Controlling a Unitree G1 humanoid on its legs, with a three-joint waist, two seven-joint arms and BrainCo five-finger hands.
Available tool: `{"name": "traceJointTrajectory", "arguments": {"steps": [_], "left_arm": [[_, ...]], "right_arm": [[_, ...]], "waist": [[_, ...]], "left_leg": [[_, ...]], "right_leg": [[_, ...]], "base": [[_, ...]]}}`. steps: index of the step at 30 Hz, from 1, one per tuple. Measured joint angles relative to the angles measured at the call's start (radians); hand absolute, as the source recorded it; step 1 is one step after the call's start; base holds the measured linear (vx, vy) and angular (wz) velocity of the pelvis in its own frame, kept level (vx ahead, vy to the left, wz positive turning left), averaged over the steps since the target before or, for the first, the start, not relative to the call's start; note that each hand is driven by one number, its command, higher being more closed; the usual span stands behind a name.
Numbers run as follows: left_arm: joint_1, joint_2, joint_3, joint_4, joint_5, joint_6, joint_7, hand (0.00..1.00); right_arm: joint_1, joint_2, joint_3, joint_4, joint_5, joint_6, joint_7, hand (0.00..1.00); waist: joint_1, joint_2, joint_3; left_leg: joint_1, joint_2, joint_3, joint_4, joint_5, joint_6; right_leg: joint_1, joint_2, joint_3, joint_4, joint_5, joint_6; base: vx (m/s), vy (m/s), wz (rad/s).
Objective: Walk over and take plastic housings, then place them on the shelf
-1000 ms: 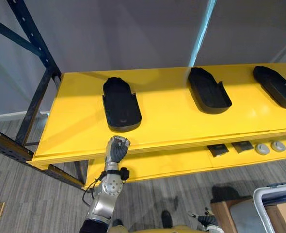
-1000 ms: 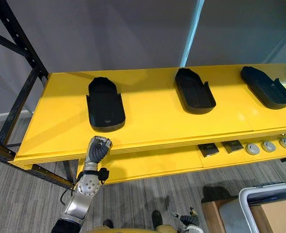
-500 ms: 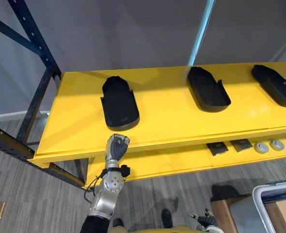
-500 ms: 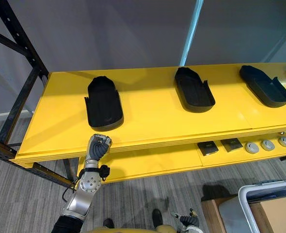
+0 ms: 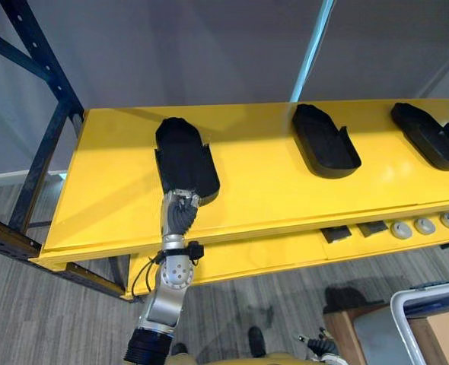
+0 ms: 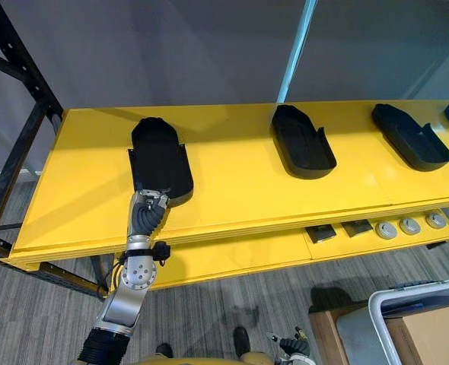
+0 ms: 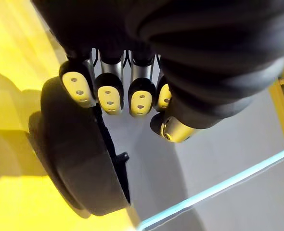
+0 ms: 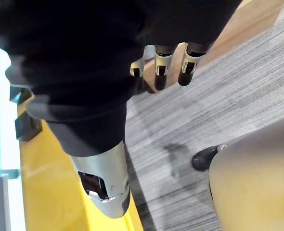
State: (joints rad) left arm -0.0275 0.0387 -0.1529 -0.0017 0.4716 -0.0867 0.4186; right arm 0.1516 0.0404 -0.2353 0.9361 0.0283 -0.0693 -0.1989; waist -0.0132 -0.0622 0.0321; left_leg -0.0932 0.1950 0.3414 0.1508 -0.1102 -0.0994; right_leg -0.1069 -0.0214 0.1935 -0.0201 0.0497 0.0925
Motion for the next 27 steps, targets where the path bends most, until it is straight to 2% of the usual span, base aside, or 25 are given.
{"name": "traceJointTrajectory", "arguments": {"steps": [12, 20, 27], "left_arm": [[-0.049, 0.032, 0.029, 0.093, -0.008, 0.003, -0.001, 1.0], [-0.094, 0.06, 0.048, 0.141, -0.007, 0.002, 0.004, 1.0], [-0.154, 0.085, 0.094, 0.207, -0.006, 0.015, 0.023, 1.0]], "right_arm": [[0.0, -0.001, 0.0, -0.006, -0.001, 0.008, -0.002, 0.0], [-0.009, -0.008, -0.004, 0.002, -0.002, 0.008, -0.002, 0.0], [-0.017, -0.009, -0.005, 0.017, -0.002, 0.008, -0.002, 0.0]], "waist": [[-0.002, 0.001, 0.0], [-0.023, 0.004, 0.0], [-0.026, 0.003, 0.0]], "left_leg": [[0.034, -0.007, 0.014, -0.023, 0.008, -0.01], [0.055, -0.036, 0.017, -0.09, 0.042, -0.002], [0.062, -0.045, 0.016, -0.122, 0.053, -0.005]], "right_leg": [[-0.002, 0.0, -0.002, 0.016, -0.015, -0.002], [-0.004, -0.017, -0.007, -0.002, -0.008, -0.01], [-0.002, -0.021, -0.015, -0.017, -0.002, -0.019]], "base": [[0.02, -0.001, -0.02], [0.0, 0.0, 0.0], [0.0, 0.0, 0.0]]}}
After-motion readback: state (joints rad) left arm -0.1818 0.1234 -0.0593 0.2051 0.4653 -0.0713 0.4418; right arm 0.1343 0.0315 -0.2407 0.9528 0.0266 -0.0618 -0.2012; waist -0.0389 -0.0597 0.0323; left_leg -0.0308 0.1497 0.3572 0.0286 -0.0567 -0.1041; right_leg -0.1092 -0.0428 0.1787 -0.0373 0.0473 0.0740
